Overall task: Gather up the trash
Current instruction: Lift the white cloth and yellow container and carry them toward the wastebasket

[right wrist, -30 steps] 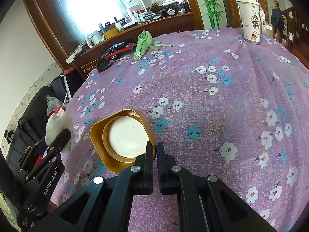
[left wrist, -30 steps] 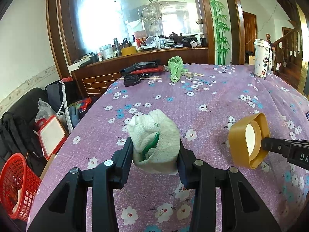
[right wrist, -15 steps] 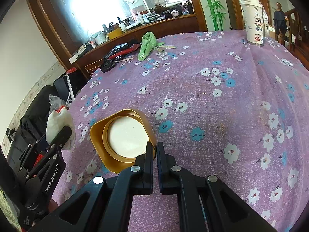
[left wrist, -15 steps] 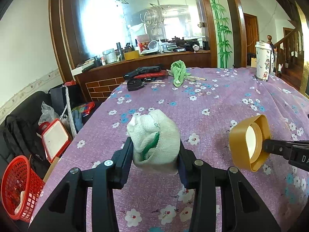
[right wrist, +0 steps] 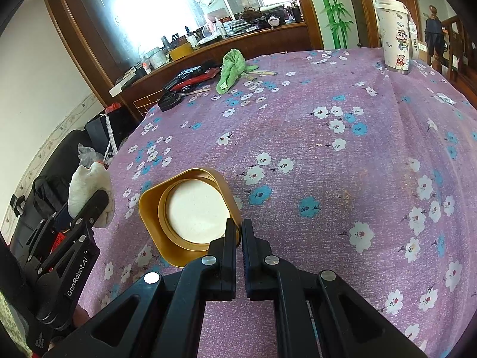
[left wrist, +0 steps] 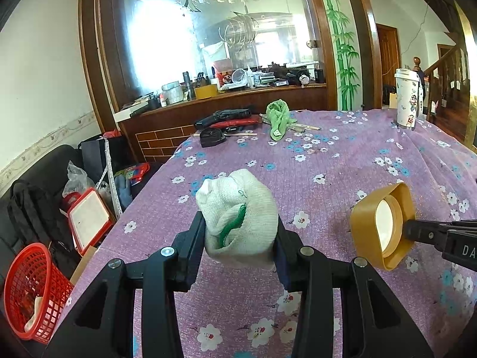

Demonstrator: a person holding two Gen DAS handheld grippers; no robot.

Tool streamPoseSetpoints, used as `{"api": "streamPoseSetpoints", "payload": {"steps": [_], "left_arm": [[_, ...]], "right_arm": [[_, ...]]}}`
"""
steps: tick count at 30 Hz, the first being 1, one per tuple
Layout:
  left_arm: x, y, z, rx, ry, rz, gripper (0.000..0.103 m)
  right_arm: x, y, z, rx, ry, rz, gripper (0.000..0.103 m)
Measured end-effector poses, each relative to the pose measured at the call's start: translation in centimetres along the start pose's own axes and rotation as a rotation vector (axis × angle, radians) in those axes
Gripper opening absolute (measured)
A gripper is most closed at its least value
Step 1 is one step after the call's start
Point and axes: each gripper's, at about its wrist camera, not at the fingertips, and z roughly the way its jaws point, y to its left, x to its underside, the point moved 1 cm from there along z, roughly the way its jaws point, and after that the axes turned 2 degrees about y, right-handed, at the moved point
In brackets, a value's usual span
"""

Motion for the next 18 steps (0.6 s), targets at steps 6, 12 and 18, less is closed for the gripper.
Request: {"api": "streamPoseSetpoints", "payload": {"steps": [6,12,18], "left_arm": [[0.0,-0.1,0.2,0.003,0.017,-0.004,0.04],[0.0,0.2,0.2,0.003,0.014,-0.012,0.04],[-0.1,1.3,0.0,0.017,0.013,-0.051,0.04]], "right_arm": [[0.0,0.0,0.1,0.004,0.0,-0.006,0.004],[0.1,0.0,0.1,0.003,-0.002,-0.004,0.004],[0.1,0.2,0.1,-0.01,-0.003,-0.003,0.004]]}}
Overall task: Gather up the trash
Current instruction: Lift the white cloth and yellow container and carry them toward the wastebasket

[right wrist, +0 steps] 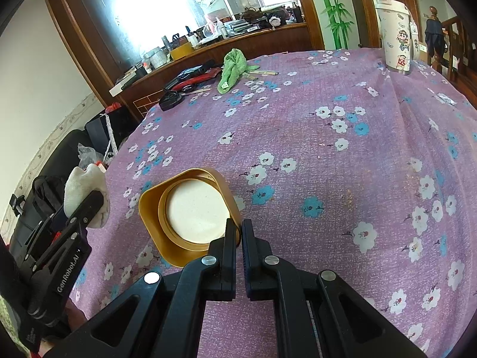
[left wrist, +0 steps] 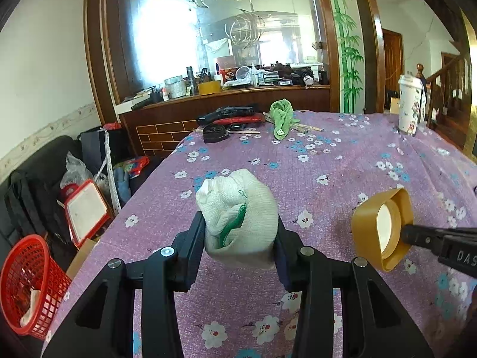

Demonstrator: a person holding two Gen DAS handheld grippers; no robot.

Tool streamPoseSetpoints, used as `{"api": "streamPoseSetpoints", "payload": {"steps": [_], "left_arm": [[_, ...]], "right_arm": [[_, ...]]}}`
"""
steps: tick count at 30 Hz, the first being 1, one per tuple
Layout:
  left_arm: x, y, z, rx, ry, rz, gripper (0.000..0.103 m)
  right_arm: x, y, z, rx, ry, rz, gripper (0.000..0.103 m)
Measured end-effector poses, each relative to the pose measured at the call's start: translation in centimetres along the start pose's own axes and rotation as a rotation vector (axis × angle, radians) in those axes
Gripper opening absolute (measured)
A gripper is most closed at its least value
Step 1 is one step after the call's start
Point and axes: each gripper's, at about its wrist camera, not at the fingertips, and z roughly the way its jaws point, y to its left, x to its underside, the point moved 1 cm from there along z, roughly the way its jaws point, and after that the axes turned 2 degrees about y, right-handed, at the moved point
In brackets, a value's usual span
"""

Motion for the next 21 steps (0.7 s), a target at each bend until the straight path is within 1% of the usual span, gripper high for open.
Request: {"api": "streamPoseSetpoints", "payload": {"steps": [4,11,17,21], "left_arm": [[-0.2,0.7,-0.1,-0.026,-0.016,-0.029,0.04],[-0.4,2.5,0.4,-0.092,-0.015,-0.091,0.04],[-0.7,4.6,0.9,-0.152,-0.017,-0.156,0.04],[-0.6,5.4,1.0,-0.178,-0.012,-0.183,0.04]], "right_arm": [[0.0,0.3,-0.4,0.013,-0.016,-0.01,0.004],[0.7,1.5,0.1,-0.005,0.009,-0.04,0.004],[1.1,2.7,0.0,-0.023,0.005,-0.069,0.004],[1.3,3.4,0.0,-0.032,0.006,-0.09,0.004]]}}
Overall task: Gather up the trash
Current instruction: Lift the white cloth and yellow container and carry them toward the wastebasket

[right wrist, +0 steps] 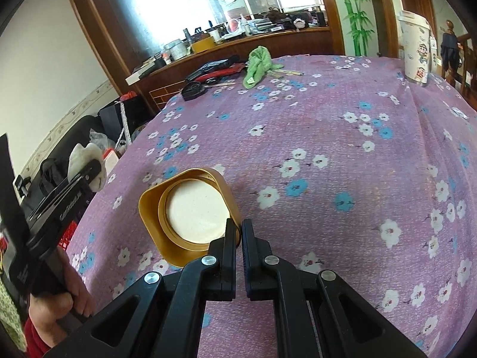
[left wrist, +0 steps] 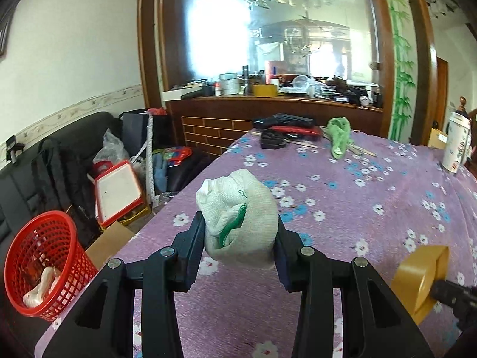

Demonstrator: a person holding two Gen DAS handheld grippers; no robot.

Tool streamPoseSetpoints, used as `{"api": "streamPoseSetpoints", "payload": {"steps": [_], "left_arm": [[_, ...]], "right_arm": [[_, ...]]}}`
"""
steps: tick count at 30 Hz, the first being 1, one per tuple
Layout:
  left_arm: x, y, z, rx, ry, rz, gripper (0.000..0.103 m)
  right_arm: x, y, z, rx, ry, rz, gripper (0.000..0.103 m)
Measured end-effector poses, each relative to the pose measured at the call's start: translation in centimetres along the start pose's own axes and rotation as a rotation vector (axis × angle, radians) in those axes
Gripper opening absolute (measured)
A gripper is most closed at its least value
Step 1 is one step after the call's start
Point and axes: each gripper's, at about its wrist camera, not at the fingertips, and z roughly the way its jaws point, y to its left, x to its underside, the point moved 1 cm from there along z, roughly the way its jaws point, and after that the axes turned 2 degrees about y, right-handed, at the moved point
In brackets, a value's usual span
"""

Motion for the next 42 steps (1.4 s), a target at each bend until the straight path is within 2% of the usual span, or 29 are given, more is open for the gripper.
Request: {"api": "streamPoseSetpoints", "payload": {"steps": [11,20,26,31,42], "left_arm": [[-0.3,1.6,0.2,-0.05,-0.001,-0.05,0.04],[-1.1,2.9,-1.7,-0.061,-0.014,-0.068,0.042],[-0.5,3.8,-2.5,-0.043,0.013,-0.062,0.042],[0.4,4.2,-3.3,-0.019,0.034,-0.048,0.042],[1.7,4.9,-5.5,0.036,0.035,-0.018,0.041]], "right_arm": [[0.4,1.8,-0.3,-0.026,-0.019,-0.059,0.004],[0.6,2.8,-0.6,-0.048,-0.033,-0.103,0.004],[0.6,3.2,-0.8,-0.016,-0.06,-0.123,0.004],[0.0,2.7,-1.0,0.005,-0.045,-0.077,0.004],[1.2,3.3,-3.9,-0.003,-0.039,-0.015,0.004]]}}
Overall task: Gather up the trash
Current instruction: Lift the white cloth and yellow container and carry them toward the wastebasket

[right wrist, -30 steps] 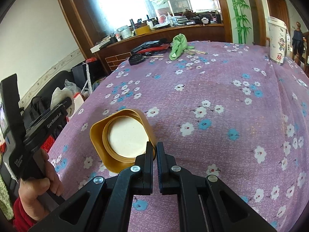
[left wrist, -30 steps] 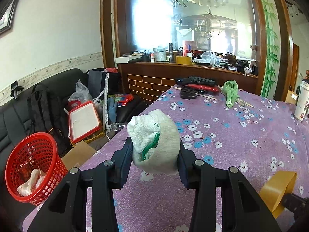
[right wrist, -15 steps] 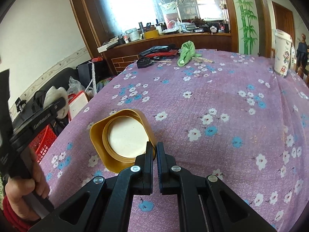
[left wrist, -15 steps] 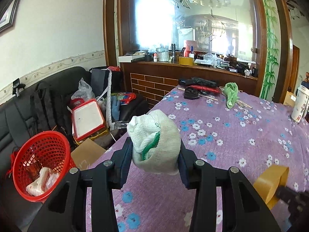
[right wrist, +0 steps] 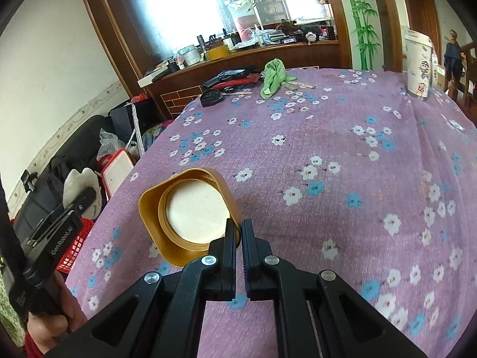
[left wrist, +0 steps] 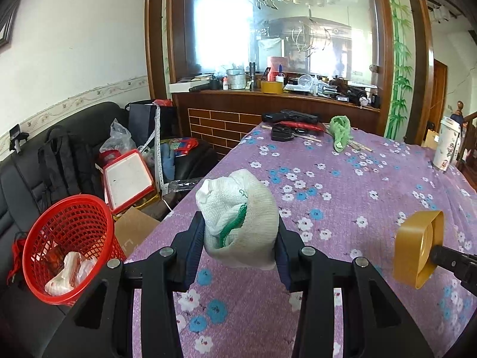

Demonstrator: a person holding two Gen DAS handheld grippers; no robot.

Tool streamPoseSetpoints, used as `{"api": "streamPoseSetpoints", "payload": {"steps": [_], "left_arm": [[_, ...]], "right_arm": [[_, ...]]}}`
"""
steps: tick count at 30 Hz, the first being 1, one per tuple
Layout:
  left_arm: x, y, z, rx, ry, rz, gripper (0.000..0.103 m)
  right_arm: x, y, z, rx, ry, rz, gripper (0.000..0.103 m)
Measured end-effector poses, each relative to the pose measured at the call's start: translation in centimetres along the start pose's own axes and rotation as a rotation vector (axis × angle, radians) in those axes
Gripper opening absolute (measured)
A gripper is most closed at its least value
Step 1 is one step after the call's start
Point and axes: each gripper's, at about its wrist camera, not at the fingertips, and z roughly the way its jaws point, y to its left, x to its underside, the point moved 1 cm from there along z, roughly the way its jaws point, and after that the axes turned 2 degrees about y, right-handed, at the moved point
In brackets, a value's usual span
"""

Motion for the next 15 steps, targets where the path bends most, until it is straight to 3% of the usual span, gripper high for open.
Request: {"api": "streamPoseSetpoints", "payload": {"steps": [15], "left_arm": [[1.1,0.9,-2.1,0.066,0.005,0.016,0.041]], "right_arm": [[2.8,2.2,-2.5,0.031,-0.025,-0.009,0.004]]}}
